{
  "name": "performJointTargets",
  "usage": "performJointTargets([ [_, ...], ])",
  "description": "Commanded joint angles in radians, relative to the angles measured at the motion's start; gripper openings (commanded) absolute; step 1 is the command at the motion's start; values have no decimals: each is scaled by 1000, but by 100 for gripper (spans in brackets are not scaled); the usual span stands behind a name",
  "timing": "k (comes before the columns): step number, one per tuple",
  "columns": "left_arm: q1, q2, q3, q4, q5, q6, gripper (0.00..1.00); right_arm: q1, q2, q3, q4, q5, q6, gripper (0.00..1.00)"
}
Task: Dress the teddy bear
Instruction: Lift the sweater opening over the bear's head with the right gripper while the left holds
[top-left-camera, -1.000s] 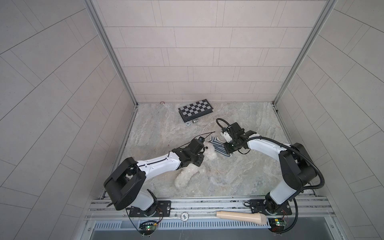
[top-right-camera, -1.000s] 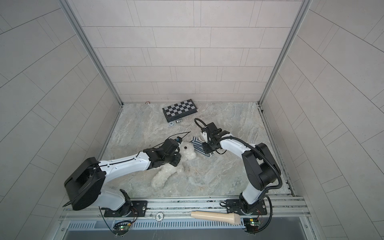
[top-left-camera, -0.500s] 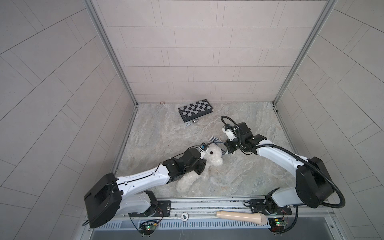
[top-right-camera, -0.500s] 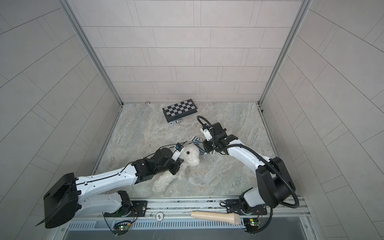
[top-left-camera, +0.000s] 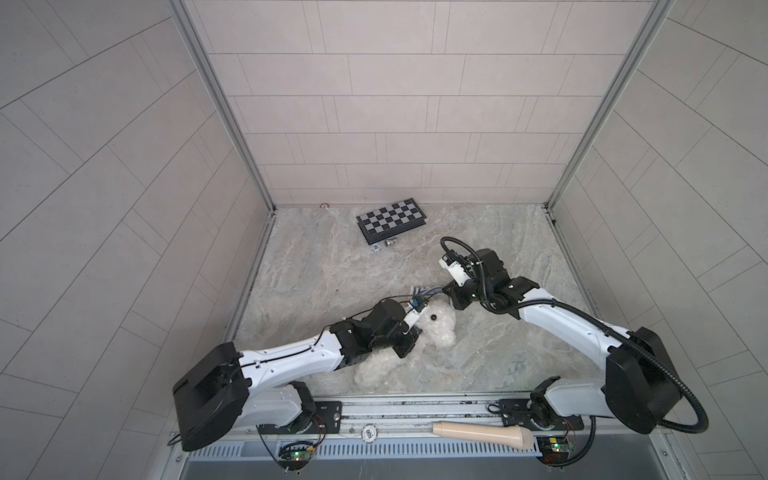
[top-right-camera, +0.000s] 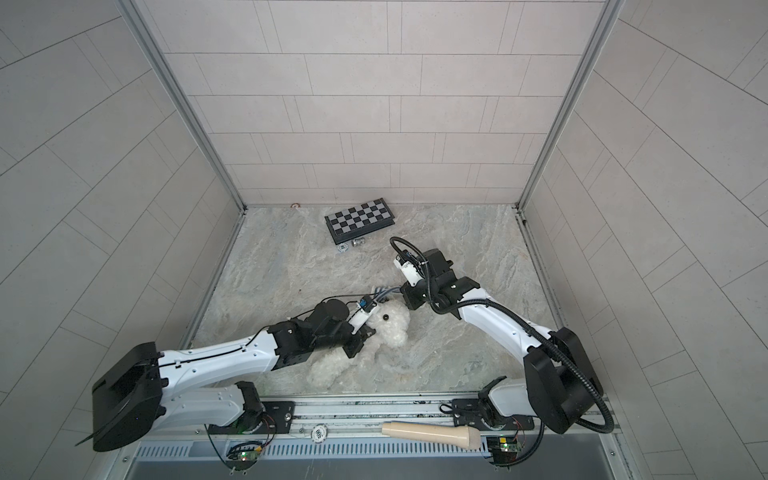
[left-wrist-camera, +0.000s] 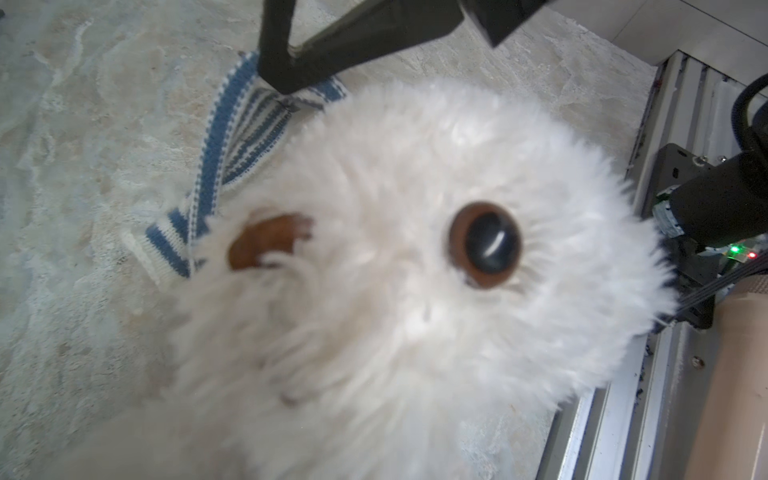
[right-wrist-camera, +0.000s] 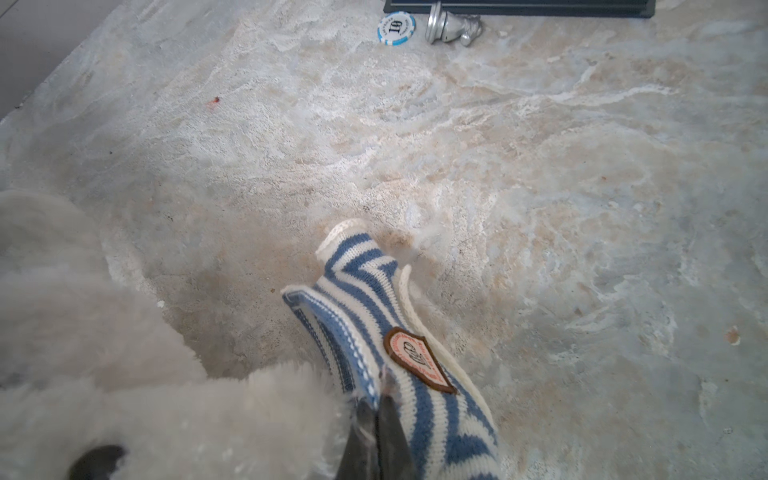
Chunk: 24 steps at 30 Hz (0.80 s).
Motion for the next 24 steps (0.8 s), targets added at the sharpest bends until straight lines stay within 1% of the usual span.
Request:
performJointTargets([
  [1, -5, -3, -17, 38, 28, 18, 0, 9, -43, -6, 23, -25, -35, 0],
  [4, -4, -7, -22, 40, 4, 11, 0, 19, -71, -16, 32, -52, -50, 0],
  [7, -5, -14, -22, 37, -68, -2, 0, 30, -109, -41, 54, -88, -72, 0],
  [9, -5, -20, -23, 40, -104, -4, 0, 40, -145, -80, 111, -103, -66, 0],
  [13, -5, -47, -36, 60, -151, -7, 0, 48, -189, -98, 125, -140, -61, 0],
  [18, -5, -60, -43, 70, -186, 5, 0, 66, -212, -103, 126, -149, -60, 0],
  [24, -5, -68, -50, 74, -252, -3, 0, 104, -230, -100, 132, -172, -70, 0],
])
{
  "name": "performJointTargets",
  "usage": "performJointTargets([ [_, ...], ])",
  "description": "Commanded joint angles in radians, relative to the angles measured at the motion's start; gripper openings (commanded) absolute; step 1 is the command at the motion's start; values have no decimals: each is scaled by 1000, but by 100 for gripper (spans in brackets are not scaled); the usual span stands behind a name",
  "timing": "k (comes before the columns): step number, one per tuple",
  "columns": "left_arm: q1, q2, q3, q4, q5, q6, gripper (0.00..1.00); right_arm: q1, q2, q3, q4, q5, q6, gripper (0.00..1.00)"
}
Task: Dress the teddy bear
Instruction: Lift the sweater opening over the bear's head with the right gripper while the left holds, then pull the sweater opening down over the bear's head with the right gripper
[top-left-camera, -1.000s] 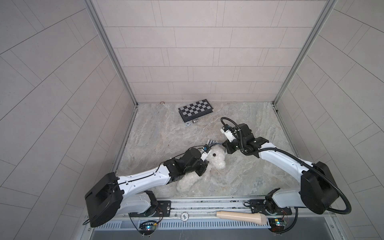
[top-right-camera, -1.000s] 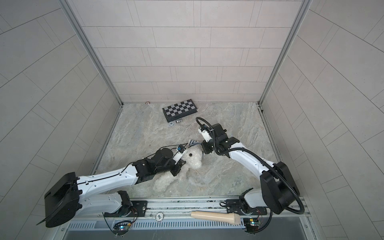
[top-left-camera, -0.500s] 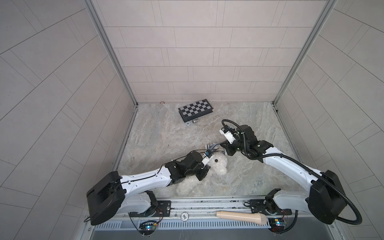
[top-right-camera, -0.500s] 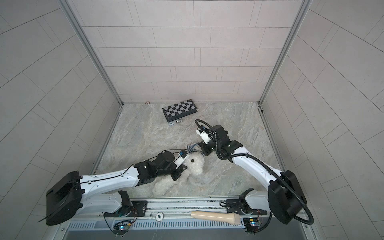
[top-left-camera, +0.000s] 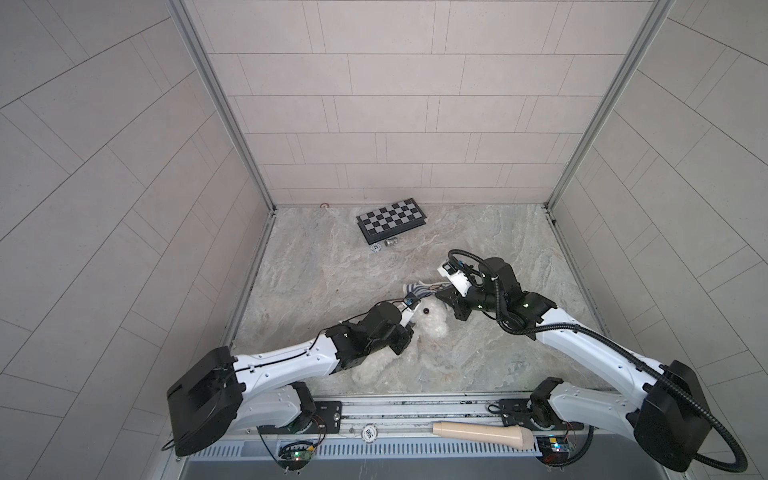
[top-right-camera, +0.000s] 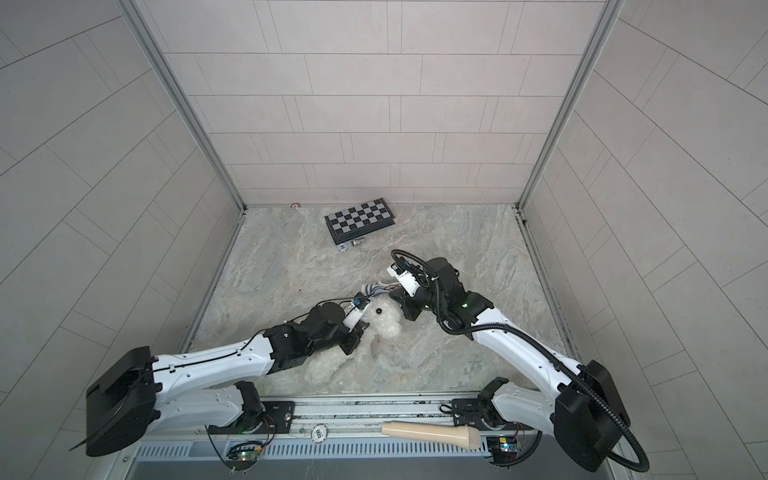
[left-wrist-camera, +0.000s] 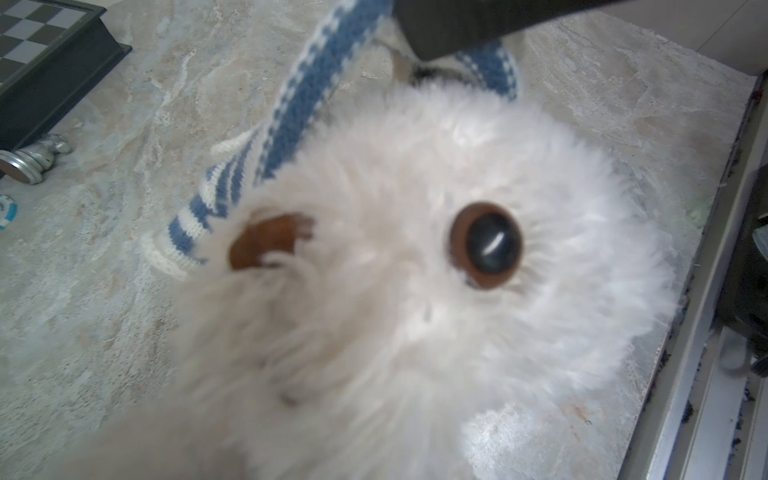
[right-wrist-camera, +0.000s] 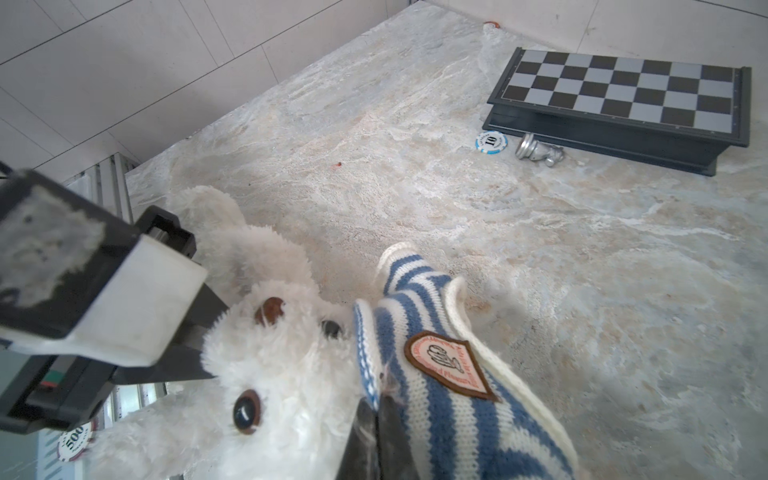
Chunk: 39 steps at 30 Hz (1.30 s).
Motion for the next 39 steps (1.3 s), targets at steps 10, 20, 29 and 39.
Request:
performJointTargets([
  [10, -4, -65, -32, 90, -176, -52, 0, 81, -72, 14, -27, -49, -66, 0],
  [20, -4, -137, -65, 143, -239, -96, 0, 162, -57, 44, -54, -50, -83, 0],
  [29, -4, -202, -110, 186, -317, -118, 0, 252, -17, 84, -54, -72, -86, 0],
  [39, -4, -307, -159, 247, -280, -155, 0, 286, 37, 112, -82, -40, -97, 0],
])
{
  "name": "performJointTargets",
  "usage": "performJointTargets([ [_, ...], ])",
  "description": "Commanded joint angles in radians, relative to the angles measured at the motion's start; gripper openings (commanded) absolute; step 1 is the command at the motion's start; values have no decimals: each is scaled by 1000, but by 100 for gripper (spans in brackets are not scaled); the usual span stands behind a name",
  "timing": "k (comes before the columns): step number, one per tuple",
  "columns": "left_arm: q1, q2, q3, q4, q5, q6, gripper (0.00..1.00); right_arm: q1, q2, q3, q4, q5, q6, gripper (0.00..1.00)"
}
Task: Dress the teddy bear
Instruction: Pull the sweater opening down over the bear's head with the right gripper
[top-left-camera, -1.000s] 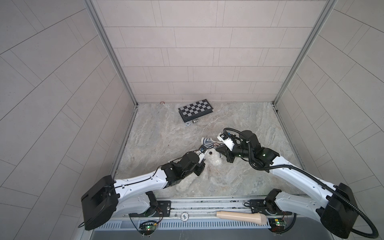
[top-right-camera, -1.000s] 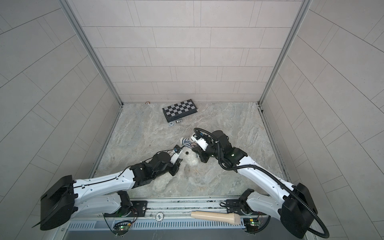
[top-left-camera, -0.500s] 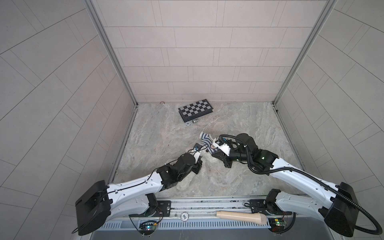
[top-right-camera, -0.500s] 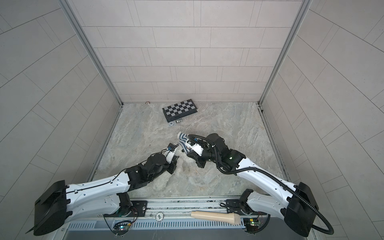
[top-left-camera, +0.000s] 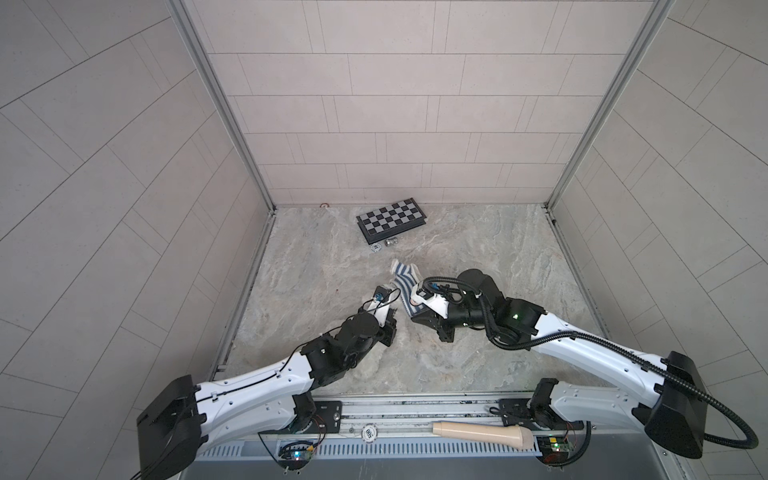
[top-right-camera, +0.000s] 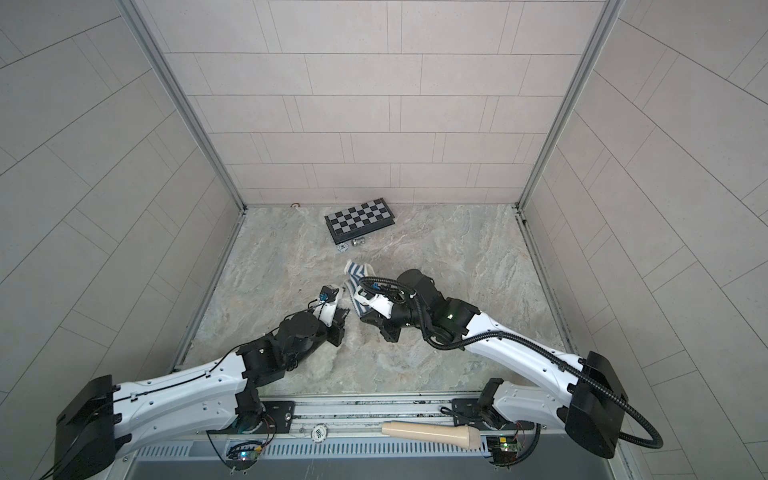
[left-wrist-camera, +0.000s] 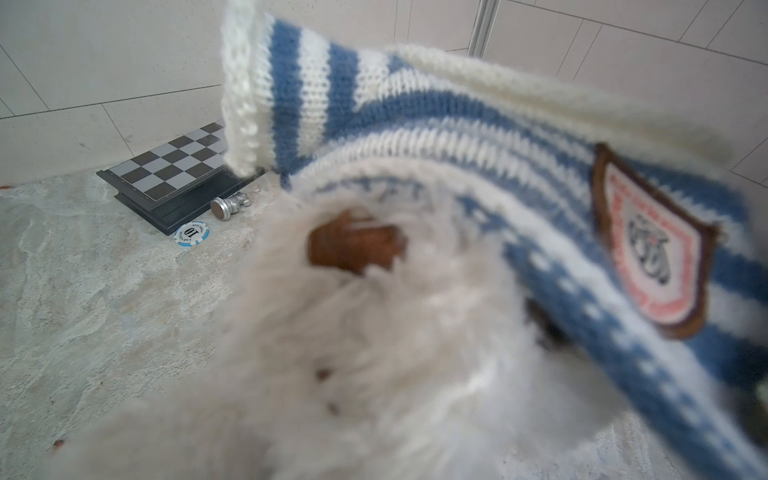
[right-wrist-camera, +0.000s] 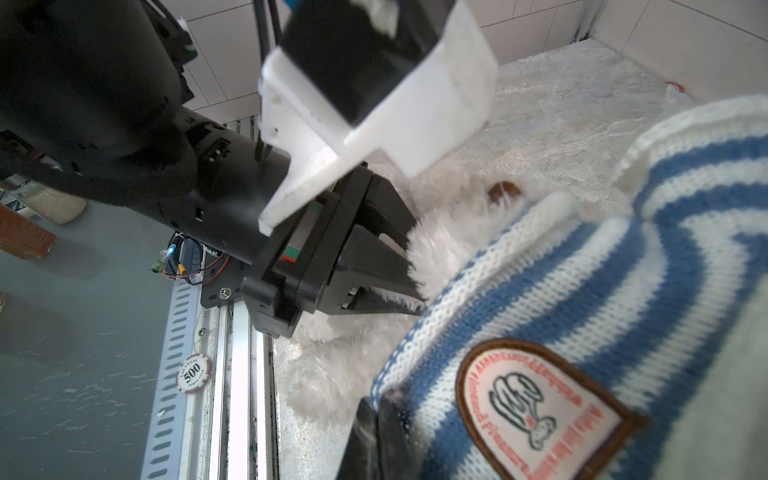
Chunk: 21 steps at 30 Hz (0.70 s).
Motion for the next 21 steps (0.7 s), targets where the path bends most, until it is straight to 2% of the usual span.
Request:
performJointTargets([
  [1, 1, -50, -11, 103, -2, -37, 0, 20, 19, 27, -38, -9, -36, 0],
  [7, 1, -112, -21, 109, -17, -65, 0, 48, 31, 46, -76, 3, -57, 0],
  [13, 0, -125, -34, 152, 5, -62, 0, 68, 34, 56, -73, -2, -59, 0],
  [15, 1, -126, -44, 167, 41, -54, 0, 68, 32, 59, -74, 13, -57, 0],
  [21, 1, -145, -69, 205, 107, 10, 0, 68, 17, 60, -77, 42, -51, 8],
])
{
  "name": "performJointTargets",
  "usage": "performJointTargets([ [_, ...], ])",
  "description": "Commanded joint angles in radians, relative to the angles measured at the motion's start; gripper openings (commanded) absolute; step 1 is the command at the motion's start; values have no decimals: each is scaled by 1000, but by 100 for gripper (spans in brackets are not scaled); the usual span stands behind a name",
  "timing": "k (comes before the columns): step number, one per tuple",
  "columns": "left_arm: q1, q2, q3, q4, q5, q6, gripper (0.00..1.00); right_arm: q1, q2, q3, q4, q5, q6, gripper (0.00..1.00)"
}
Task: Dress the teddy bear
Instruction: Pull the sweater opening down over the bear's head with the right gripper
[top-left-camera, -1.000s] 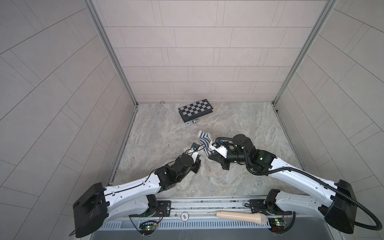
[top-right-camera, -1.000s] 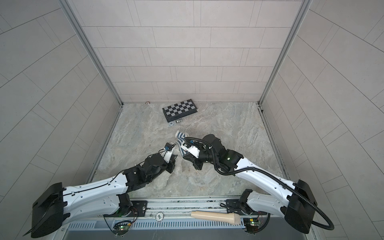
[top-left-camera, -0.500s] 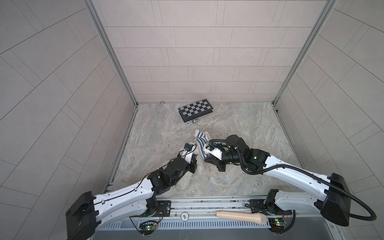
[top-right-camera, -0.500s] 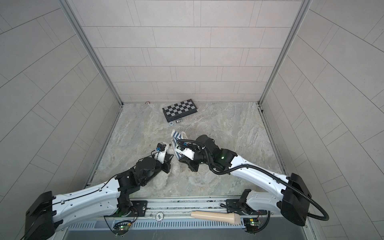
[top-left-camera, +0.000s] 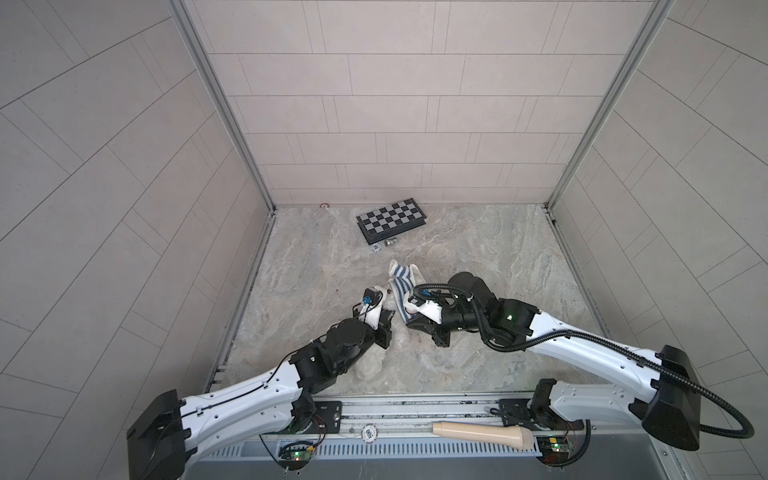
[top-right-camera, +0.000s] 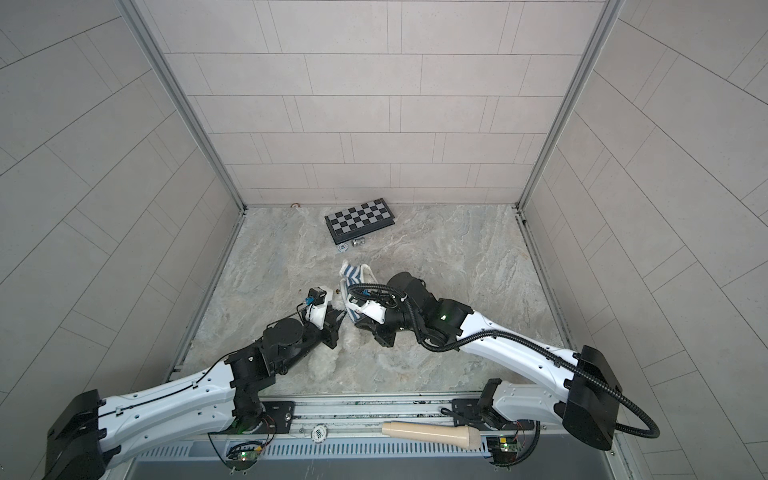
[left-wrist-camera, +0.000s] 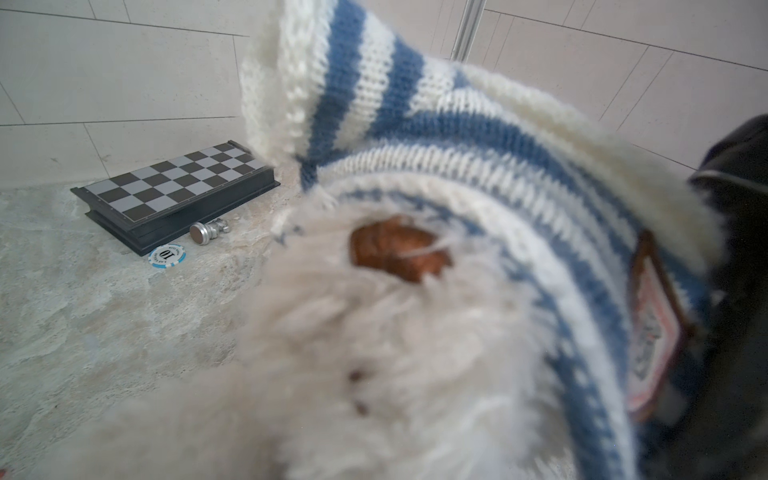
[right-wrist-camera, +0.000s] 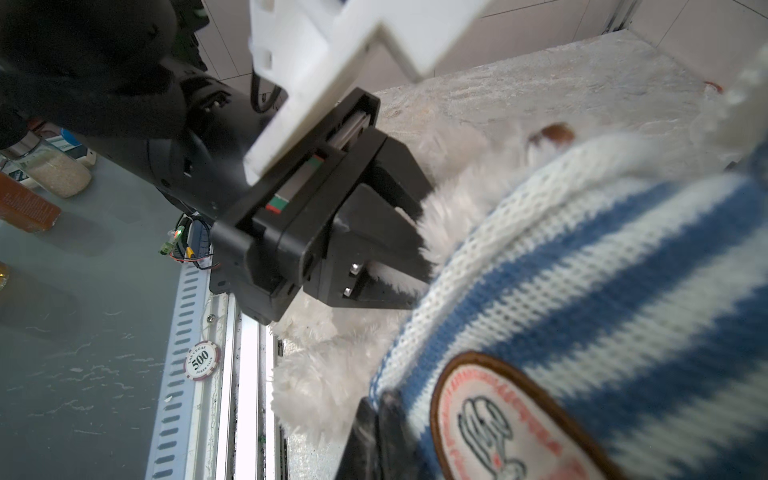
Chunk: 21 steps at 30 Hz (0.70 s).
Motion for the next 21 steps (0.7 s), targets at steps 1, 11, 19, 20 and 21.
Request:
performJointTargets([
  [1, 1, -34, -4, 120, 43, 46, 0, 11, -15, 17, -24, 4, -21, 9],
  [11, 1, -52, -3, 118, 27, 96, 0, 13, -60, 29, -26, 17, -9, 20],
  [19, 1, -76, -4, 116, -8, 112, 0, 20, -111, 15, -19, 22, 18, 31],
  [20, 0, -76, -5, 115, -9, 112, 0, 21, -116, 14, -22, 23, 20, 33],
  [21, 1, -79, -6, 116, -12, 111, 0, 22, -119, 13, -27, 23, 23, 34],
])
